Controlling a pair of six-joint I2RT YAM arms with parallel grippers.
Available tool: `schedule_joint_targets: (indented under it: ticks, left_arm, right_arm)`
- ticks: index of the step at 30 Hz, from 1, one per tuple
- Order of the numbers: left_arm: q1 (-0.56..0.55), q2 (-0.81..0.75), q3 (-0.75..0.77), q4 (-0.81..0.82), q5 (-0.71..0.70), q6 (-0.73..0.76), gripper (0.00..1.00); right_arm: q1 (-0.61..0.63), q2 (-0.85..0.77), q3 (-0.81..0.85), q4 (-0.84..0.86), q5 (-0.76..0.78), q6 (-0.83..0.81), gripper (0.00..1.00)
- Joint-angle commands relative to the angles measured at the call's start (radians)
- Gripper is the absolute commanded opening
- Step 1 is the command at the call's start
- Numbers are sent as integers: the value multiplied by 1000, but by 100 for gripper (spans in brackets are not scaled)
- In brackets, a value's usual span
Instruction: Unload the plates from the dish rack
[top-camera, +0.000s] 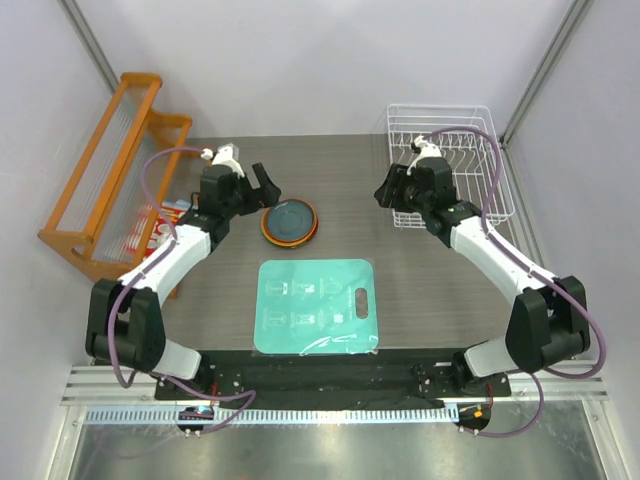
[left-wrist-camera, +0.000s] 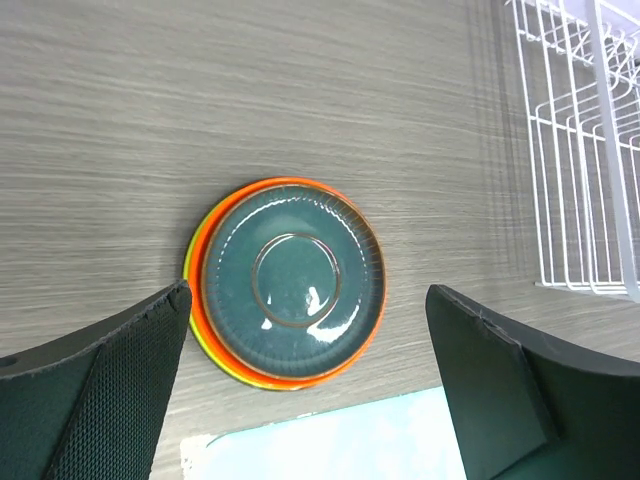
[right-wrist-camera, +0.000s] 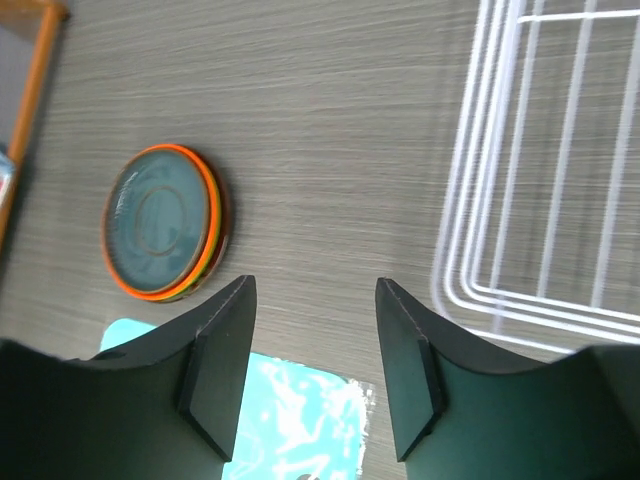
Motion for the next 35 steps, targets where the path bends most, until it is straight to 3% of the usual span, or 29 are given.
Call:
schedule_joint_targets:
  ticks: [1, 8, 12, 15, 16, 18, 20, 21, 22, 35]
  left_arm:
    - [-10, -127, 81, -125, -11, 85, 99]
    - [-79, -357, 116, -224, -120, 179, 100]
    - [-113, -457, 66, -226, -241, 231, 100]
    - [-128, -520, -20, -188, -335, 262, 99]
    - [-151, -534, -46, -156, -378, 280, 99]
    - [-177, -566, -133, -100, -476, 300, 99]
    - [-189, -578, -174, -42, -499, 323, 99]
    - [-190, -583, -218, -14, -546, 322, 100]
    - [-190, -578, -232, 13, -556, 323, 99]
    - [-190, -540, -309, 26, -599, 329, 99]
  right_arm:
    - [-5, -79, 30, -36, 131, -81, 57]
    - [-5, -237, -94, 28, 356, -222, 67]
    - [-3, -301, -217, 105, 500, -270, 68]
    - [-2, -349, -329, 237, 496, -273, 71]
    - [6, -370, -379, 261, 505, -265, 79]
    - [12, -396, -442, 292, 543, -253, 84]
    - [21, -406, -482, 323, 553, -241, 88]
    - [26, -412, -510, 329, 565, -244, 97]
    - [30, -415, -519, 334, 580, -250, 98]
    - [78, -424, -584, 383, 731, -253, 100]
